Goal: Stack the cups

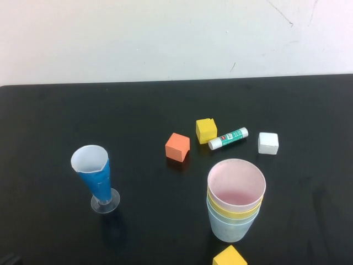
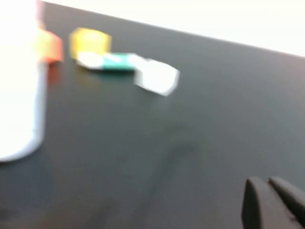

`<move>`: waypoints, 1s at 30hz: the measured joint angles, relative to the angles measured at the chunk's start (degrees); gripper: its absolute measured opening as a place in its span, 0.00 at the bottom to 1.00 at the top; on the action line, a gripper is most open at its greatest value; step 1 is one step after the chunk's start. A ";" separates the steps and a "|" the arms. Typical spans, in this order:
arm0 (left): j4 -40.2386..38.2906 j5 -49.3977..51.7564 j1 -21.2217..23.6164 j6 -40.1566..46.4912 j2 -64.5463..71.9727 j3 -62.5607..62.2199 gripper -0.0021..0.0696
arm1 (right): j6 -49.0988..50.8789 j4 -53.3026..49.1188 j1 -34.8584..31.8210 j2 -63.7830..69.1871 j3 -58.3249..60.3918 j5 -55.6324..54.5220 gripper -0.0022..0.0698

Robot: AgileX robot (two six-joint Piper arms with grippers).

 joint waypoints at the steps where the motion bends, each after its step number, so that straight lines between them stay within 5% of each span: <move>1: 0.00 0.00 0.00 0.13 0.00 0.00 0.03 | 3.11 -3.27 -2.31 -2.03 0.84 1.17 0.04; 11: 0.00 0.00 0.00 0.13 0.00 0.00 0.03 | 10.67 -11.63 -17.28 -13.65 2.15 7.71 0.04; 30: 0.00 0.00 0.00 0.33 0.00 0.00 0.03 | 11.67 -14.68 -13.47 -13.96 2.05 13.27 0.04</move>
